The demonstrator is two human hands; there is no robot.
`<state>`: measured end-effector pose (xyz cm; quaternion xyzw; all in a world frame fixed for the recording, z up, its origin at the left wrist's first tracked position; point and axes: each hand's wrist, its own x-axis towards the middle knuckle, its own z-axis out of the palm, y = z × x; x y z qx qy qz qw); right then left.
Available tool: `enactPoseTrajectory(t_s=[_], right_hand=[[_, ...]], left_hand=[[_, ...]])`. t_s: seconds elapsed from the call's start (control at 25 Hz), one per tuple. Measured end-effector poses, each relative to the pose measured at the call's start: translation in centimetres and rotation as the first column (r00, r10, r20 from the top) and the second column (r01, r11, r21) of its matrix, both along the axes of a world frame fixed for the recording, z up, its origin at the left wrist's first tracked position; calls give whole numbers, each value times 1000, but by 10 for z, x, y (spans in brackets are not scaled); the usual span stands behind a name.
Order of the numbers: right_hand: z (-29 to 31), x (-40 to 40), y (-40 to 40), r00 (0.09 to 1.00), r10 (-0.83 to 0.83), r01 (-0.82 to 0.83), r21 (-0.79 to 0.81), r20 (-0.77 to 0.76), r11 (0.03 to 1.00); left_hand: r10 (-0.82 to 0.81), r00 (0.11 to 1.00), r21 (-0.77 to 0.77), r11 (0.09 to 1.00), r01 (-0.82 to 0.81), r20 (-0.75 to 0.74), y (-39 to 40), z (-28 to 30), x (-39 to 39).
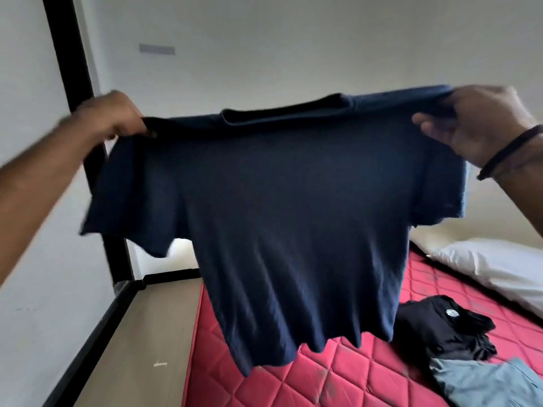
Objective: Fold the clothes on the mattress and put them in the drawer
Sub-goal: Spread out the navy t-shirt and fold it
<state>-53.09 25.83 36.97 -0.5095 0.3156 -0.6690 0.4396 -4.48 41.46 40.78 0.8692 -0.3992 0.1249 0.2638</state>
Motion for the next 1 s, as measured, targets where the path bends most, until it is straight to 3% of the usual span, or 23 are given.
enactPoseTrajectory(t_s=[0.16,0.24,0.36,0.48,0.6,0.68,0.76,0.8,0.88,0.96,1.0], right_hand=[[10,-7,6,980,-57,73,-78,190,994],[-19,0,-24,980,-126,131,-22,155,991],[-119,23,-82,977,-212,215,195,-35,957],[-249,37,-152,964,-199,255,410,-176,876],[-337,43,-225,943,-160,300,542,-291,785],[-355,46,-283,931,-177,326,513,-318,794],[-369,44,-353,885,-210,369,349,-416,862],[-374,45,-377,820,-226,387,220,-525,895],[-384,56,-375,648,-211,360,50,-732,932],[-417,66,-333,611,-73,244,99,-789,965],[-447,64,-301,580,20,200,166,-814,966]], left_hand=[[-45,987,-4,999,45,-157,15,41,-6],[-49,967,130,988,83,-249,-11,23,4],[69,947,455,886,87,-314,-79,-79,30],[170,908,583,807,95,-382,-151,-222,44],[170,779,474,862,180,-604,-232,-323,37],[31,685,156,980,122,-728,-301,-351,28],[-140,720,-110,990,89,-680,-365,-366,9],[-191,789,-113,982,154,-584,-388,-375,0],[-331,884,40,931,363,-331,-412,-410,-21],[-452,851,175,845,505,-268,-405,-475,-38],[-427,861,247,834,493,-276,-387,-511,-42]])
